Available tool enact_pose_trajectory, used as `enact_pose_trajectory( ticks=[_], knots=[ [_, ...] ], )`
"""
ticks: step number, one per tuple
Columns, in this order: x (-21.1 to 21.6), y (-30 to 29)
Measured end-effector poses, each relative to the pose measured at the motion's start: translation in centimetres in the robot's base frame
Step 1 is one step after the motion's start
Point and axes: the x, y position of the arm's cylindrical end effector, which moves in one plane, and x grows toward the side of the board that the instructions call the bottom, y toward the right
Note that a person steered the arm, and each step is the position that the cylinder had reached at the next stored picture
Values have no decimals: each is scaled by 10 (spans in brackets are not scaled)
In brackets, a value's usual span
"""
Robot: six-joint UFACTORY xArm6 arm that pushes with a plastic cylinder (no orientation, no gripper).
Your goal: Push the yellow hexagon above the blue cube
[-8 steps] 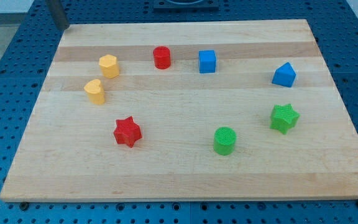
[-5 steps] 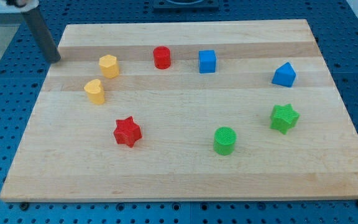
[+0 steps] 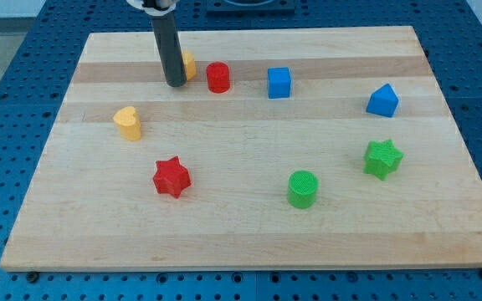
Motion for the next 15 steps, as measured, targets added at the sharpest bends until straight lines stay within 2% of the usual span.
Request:
enact_pose_trajectory(
  ticks=[1, 2, 3, 4, 5, 6, 7, 8, 10, 11, 12, 13, 14, 15],
  knots=[
    [9, -6],
    [-19, 25],
    [-20, 12],
    [-13, -58],
    [-50, -48],
    [-63, 31],
    [-66, 49],
    [-45, 38],
    [-18, 94],
    [-43, 113],
    [-63, 114],
    [-35, 74],
    [-42, 29],
    [-67, 55]
  ],
)
